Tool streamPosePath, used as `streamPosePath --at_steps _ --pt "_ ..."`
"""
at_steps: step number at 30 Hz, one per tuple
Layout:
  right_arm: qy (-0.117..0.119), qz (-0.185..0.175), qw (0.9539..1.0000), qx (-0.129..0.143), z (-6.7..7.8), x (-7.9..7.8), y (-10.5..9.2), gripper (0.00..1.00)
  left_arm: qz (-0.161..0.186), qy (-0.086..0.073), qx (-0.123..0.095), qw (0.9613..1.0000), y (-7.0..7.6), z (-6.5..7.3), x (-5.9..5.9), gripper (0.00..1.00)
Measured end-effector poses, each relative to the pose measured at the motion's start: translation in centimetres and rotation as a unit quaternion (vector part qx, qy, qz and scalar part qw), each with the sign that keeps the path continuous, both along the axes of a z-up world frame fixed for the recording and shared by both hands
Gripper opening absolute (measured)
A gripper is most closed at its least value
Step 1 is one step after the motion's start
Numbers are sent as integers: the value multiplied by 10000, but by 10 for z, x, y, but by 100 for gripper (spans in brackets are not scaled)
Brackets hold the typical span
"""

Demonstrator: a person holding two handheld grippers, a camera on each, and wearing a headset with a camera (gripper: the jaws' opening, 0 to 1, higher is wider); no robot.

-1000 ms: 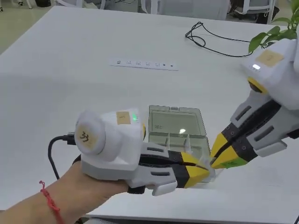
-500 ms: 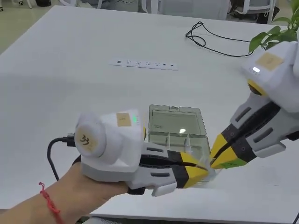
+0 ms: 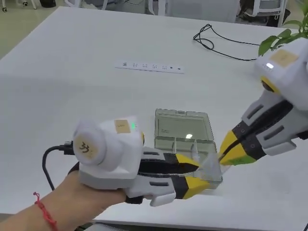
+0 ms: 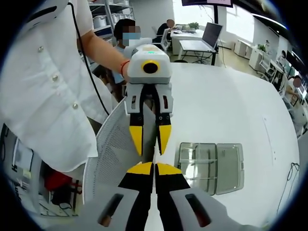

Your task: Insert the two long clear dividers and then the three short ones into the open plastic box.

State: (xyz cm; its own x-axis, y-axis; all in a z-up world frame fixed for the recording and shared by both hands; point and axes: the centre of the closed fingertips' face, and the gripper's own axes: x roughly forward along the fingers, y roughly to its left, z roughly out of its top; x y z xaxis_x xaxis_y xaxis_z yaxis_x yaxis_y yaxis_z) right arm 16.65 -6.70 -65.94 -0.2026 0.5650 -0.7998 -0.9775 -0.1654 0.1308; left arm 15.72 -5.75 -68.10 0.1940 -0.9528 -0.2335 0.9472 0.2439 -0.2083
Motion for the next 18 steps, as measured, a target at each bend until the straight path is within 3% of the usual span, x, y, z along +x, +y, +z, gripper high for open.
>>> streamPosePath --at_steps 6,8,10,18 --pt "-131 -87 9999 -9 1 10 2 3 262 18 144 9996 12 -7 9 32" --pt "-174 -135 9997 -36 -1 16 2 3 352 -77 191 9992 17 -10 13 39" --pt "-217 -178 9996 -57 -4 22 1 3 434 -53 213 9988 21 -11 15 44" --pt "-393 -368 9985 -126 -21 50 4 3 655 -91 392 9970 37 -20 23 62"
